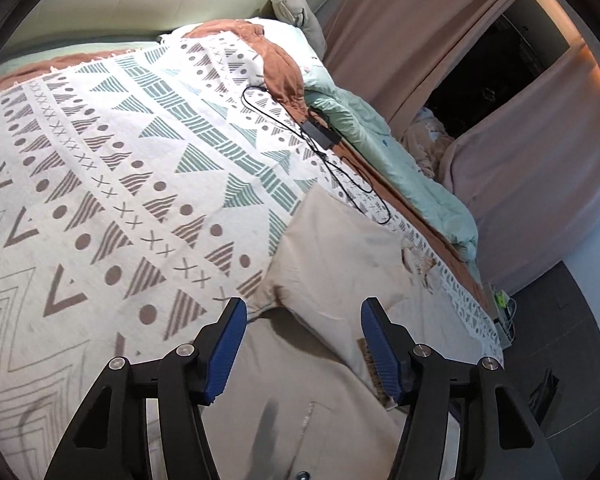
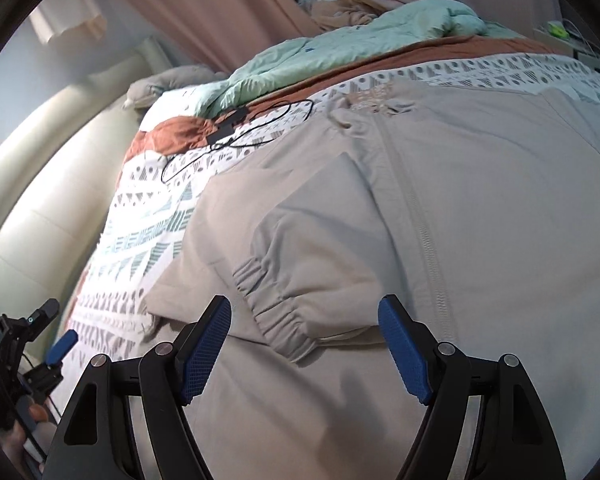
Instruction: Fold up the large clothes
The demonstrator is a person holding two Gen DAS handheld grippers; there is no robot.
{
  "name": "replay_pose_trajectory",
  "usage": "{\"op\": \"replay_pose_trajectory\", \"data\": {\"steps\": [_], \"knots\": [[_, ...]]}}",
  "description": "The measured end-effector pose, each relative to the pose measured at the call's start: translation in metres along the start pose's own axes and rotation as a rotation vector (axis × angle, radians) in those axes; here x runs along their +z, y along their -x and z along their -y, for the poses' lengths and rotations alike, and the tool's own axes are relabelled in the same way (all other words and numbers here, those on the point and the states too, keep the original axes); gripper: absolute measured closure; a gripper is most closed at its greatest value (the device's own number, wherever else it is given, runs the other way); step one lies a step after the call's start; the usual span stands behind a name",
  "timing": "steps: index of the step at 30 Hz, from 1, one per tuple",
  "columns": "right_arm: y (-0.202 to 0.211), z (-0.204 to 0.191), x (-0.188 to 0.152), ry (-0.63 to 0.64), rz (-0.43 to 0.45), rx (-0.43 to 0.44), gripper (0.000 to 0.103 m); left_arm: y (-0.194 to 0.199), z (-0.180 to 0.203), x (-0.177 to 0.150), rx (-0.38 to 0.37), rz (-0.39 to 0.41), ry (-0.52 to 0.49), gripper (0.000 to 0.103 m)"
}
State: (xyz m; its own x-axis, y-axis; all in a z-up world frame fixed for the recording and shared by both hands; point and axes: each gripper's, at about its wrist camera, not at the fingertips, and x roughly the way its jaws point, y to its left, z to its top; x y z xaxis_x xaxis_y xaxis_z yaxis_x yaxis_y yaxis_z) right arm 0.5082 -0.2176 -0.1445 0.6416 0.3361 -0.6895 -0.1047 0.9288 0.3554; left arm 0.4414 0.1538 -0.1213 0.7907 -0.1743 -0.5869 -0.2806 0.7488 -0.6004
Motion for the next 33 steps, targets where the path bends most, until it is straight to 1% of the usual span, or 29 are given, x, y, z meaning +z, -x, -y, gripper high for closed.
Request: {"op": "replay_pose_trajectory", "data": {"steps": [3,5,8,10,11,12,13,14,15,16,21,25,28,29,31,33], "knots": [[-0.01,-0.018,-0.004,0.065,-0.013,-0.03,0.027,0.002,-0.016,0.005,0.03,-0.001,0.001,0.044],[-0.021,-0.027,-0.008,0.099,-0.029,-0.037,0.027,0.004,-0.025,0.007,0.03,-0.001,0.009,0.044],[-0.047,-0.031,-0.015,0.114,-0.101,-0.067,0.027,0.006,-0.029,0.009,0.041,0.003,0.007,0.044],[-0.061,-0.033,-0.021,0.14,-0.15,-0.107,0.027,0.005,-0.028,0.01,0.058,0.004,0.002,0.044],[-0.069,-0.032,-0.023,0.154,-0.181,-0.142,0.037,0.004,-0.026,0.01,0.06,0.001,0.004,0.044],[-0.075,-0.028,-0.026,0.159,-0.208,-0.17,0.044,0.003,-0.025,0.01,0.056,-0.003,0.005,0.044],[-0.078,-0.025,-0.027,0.163,-0.217,-0.202,0.057,0.001,-0.023,0.009,0.053,-0.008,0.004,0.044],[-0.074,-0.021,-0.026,0.164,-0.205,-0.202,0.07,0.0,-0.02,0.009,0.053,-0.012,0.0,0.044],[-0.071,-0.017,-0.023,0.151,-0.206,-0.186,0.078,-0.001,-0.017,0.008,0.051,-0.013,-0.008,0.044],[-0.064,-0.011,-0.019,0.125,-0.206,-0.157,0.089,-0.002,-0.013,0.007,0.049,-0.013,-0.018,0.044],[-0.017,0.018,-0.001,0.032,-0.12,-0.075,0.09,-0.008,0.001,0.001,0.039,-0.033,-0.041,0.044],[0.023,0.049,0.016,-0.014,-0.045,-0.045,0.09,-0.009,0.009,-0.002,0.044,-0.039,-0.058,0.044],[0.039,0.084,0.03,-0.107,-0.004,-0.057,0.089,-0.009,0.012,-0.002,0.053,-0.041,-0.068,0.044],[0.041,0.097,0.034,-0.143,-0.002,-0.082,0.084,-0.008,0.012,-0.001,0.057,-0.041,-0.069,0.044],[0.048,0.126,0.036,-0.207,0.001,-0.148,0.083,-0.008,0.013,0.0,0.065,-0.038,-0.073,0.044],[0.054,0.147,0.036,-0.26,0.002,-0.141,0.076,-0.008,0.016,0.001,0.079,-0.035,-0.082,0.044]]}}
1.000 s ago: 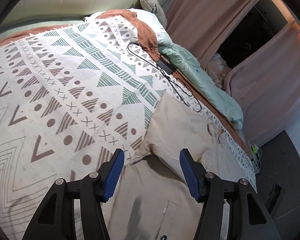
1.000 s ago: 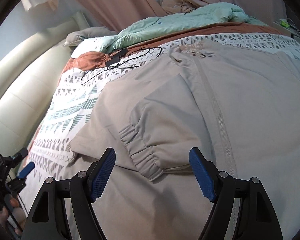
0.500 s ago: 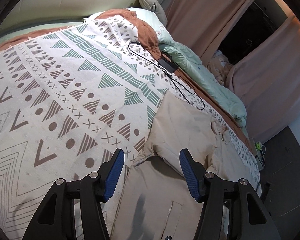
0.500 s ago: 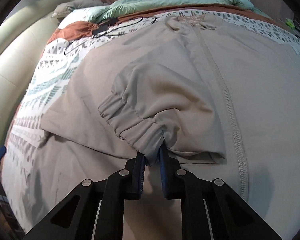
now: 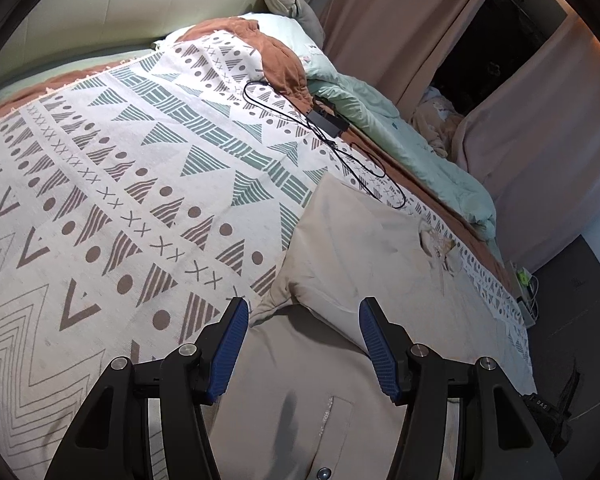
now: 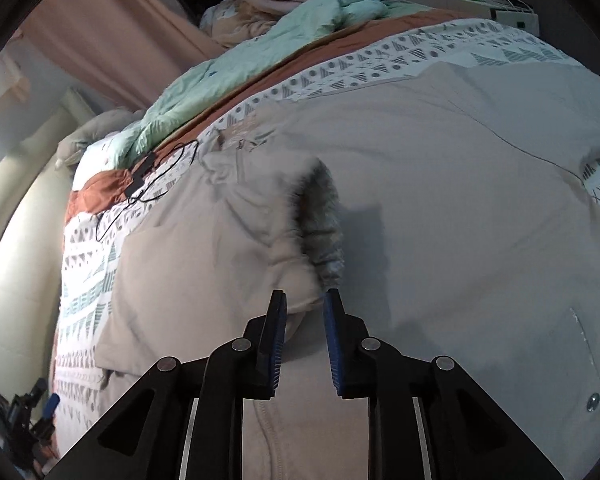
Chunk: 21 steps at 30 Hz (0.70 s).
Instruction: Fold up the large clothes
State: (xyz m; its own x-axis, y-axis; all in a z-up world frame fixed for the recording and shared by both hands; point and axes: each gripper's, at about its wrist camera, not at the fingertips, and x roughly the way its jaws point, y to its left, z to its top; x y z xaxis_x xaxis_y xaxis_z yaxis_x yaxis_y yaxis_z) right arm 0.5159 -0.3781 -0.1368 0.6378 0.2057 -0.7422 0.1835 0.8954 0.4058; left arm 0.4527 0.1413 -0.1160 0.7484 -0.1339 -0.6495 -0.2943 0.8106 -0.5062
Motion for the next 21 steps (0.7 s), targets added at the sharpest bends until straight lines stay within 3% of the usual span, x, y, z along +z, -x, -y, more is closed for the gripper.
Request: {"op": "replay_pose_trajectory", "data": {"steps": [1,2,6,8,12,15,21], "knots": [[0.0,0.008,0.001,-0.023,-0.011,0.013,0.067,-0.001,0.001,0.001,0.008,-0.001,0.0,0.044],[0.0,0.012,0.001,-0.036,-0.02,0.027,0.064,-0.002,0.002,0.001,0.013,-0.005,0.006,0.044],[-0.008,0.023,-0.005,-0.073,-0.064,0.084,0.064,-0.001,0.008,0.002,0.007,0.005,0.023,0.044],[-0.012,0.026,-0.012,-0.089,-0.068,0.154,0.064,-0.003,0.011,-0.002,0.02,0.018,0.004,0.044],[-0.033,0.026,-0.024,-0.097,-0.128,0.203,0.064,-0.018,0.009,-0.007,0.041,-0.016,0.001,0.044],[-0.048,0.027,-0.032,-0.091,-0.148,0.209,0.056,-0.028,0.009,-0.009,0.072,-0.022,-0.032,0.044],[-0.07,0.032,-0.022,-0.123,-0.149,0.239,0.055,-0.059,0.007,-0.013,0.112,-0.074,-0.104,0.044]]}}
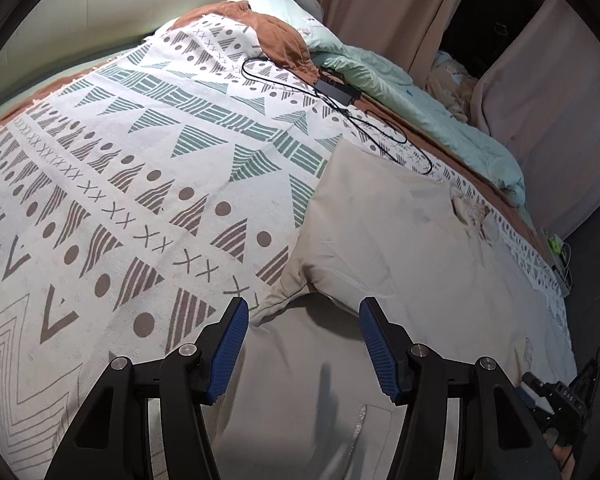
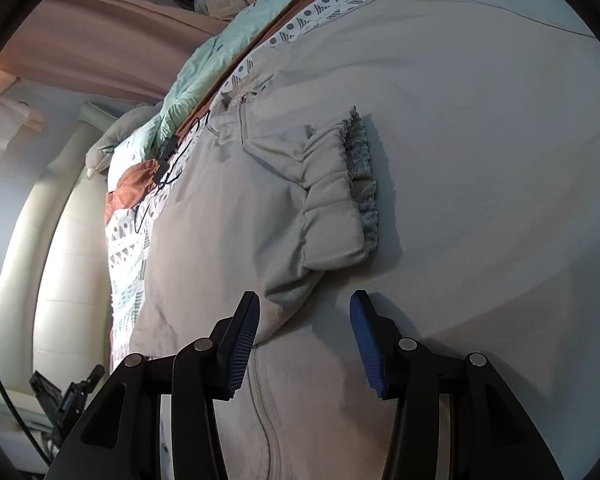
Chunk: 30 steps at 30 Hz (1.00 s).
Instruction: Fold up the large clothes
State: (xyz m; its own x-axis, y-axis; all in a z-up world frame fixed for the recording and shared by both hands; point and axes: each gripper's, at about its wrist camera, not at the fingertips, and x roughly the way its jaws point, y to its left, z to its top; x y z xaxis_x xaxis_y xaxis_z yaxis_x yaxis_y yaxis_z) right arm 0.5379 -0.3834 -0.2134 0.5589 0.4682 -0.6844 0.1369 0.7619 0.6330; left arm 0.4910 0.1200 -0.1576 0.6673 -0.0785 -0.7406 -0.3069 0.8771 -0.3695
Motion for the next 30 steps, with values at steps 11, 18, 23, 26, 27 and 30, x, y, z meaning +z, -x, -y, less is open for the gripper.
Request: {"op": "replay_pose_trajectory", "data": {"steps": [11,18,23,26,27,30], "knots": [[-0.021,0.01,0.027,-0.005,0.028,-0.005,0.087,-0.057,-0.006,-0.003,0.136,-0.097,-0.059,0.064],[-0.018,0.012,0.043,-0.01,0.074,-0.05,0.087,-0.061,-0.008,0.003,0.223,-0.064,-0.075,0.074],[-0.01,0.011,0.046,-0.017,0.097,-0.073,0.077,-0.05,-0.013,0.006,0.213,-0.045,-0.021,0.074],[0.009,0.002,0.045,0.003,0.146,-0.098,0.036,-0.03,-0.002,0.008,0.175,0.0,-0.031,0.073],[0.019,-0.002,0.044,0.011,0.18,-0.098,0.031,-0.023,0.003,0.009,0.165,0.006,-0.038,0.073],[0.047,-0.011,0.042,0.009,0.267,-0.111,0.014,-0.006,0.015,0.008,0.12,0.015,-0.024,0.069]]}}
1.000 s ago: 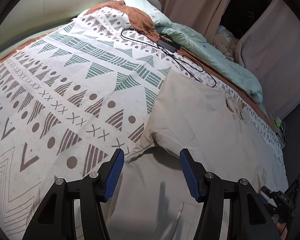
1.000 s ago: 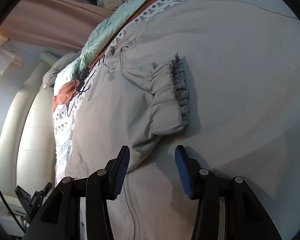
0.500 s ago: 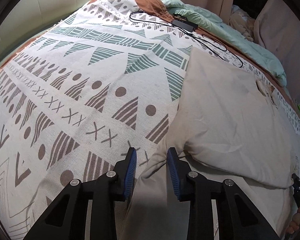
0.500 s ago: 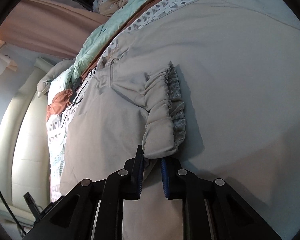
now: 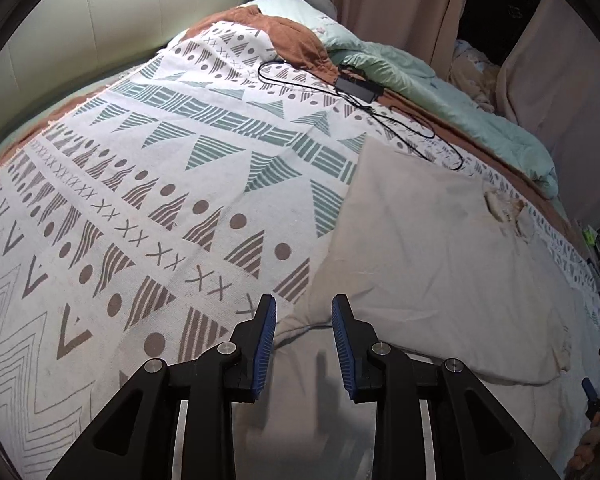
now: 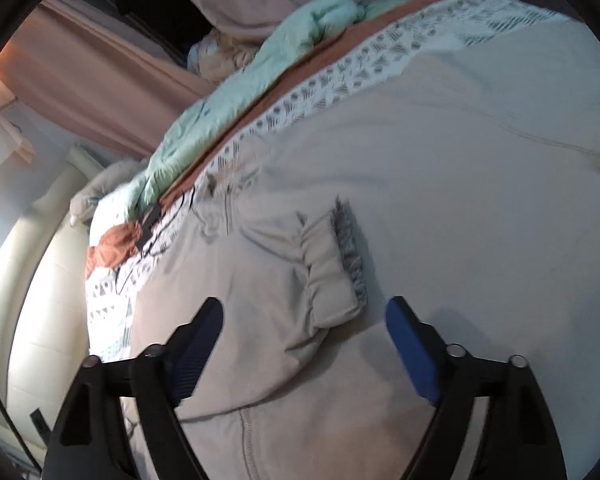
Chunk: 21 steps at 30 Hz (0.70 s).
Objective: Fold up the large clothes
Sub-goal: 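Move the right tool to the other sleeve and close on its cuff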
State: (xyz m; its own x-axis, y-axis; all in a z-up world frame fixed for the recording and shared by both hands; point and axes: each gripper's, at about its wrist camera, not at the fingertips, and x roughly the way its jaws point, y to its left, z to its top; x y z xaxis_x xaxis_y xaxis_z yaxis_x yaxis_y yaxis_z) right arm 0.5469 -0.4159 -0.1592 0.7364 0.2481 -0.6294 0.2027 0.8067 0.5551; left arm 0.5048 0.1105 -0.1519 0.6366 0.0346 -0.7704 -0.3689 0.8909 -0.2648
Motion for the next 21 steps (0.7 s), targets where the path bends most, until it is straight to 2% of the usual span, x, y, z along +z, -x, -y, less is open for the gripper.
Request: {"op": "replay_pose_trajectory", "data": {"steps": [1,2,3,5,8,12,15,17,21], "knots": [[0.008,0.0,0.001,-0.011,0.015,-0.001,0.013,0.006,0.002,0.0,-0.017,0.0,0.009,0.066],[0.015,0.002,0.003,-0.024,0.021,0.003,0.013,0.012,0.005,0.0,-0.035,0.004,0.017,0.053],[0.019,0.002,0.003,-0.037,0.021,0.005,0.013,0.019,0.008,0.0,-0.052,0.013,0.022,0.036],[0.028,0.009,0.003,-0.069,0.015,0.01,0.012,0.035,0.017,0.0,-0.077,0.051,0.02,0.019],[0.044,0.018,0.003,-0.101,0.036,0.013,0.012,0.057,0.033,-0.001,-0.094,0.102,-0.015,0.017],[0.062,0.027,0.009,-0.077,0.051,0.014,0.012,0.071,0.05,-0.007,-0.132,0.118,-0.038,0.016],[0.081,0.035,0.016,-0.038,0.082,-0.054,0.012,0.075,0.06,-0.014,-0.155,0.115,-0.053,0.016],[0.092,0.046,0.023,-0.042,0.089,-0.069,0.012,0.078,0.068,-0.018,-0.166,0.117,-0.063,0.016],[0.114,0.073,0.038,-0.047,0.13,-0.152,0.012,0.081,0.086,-0.027,-0.184,0.121,-0.096,0.016]]}}
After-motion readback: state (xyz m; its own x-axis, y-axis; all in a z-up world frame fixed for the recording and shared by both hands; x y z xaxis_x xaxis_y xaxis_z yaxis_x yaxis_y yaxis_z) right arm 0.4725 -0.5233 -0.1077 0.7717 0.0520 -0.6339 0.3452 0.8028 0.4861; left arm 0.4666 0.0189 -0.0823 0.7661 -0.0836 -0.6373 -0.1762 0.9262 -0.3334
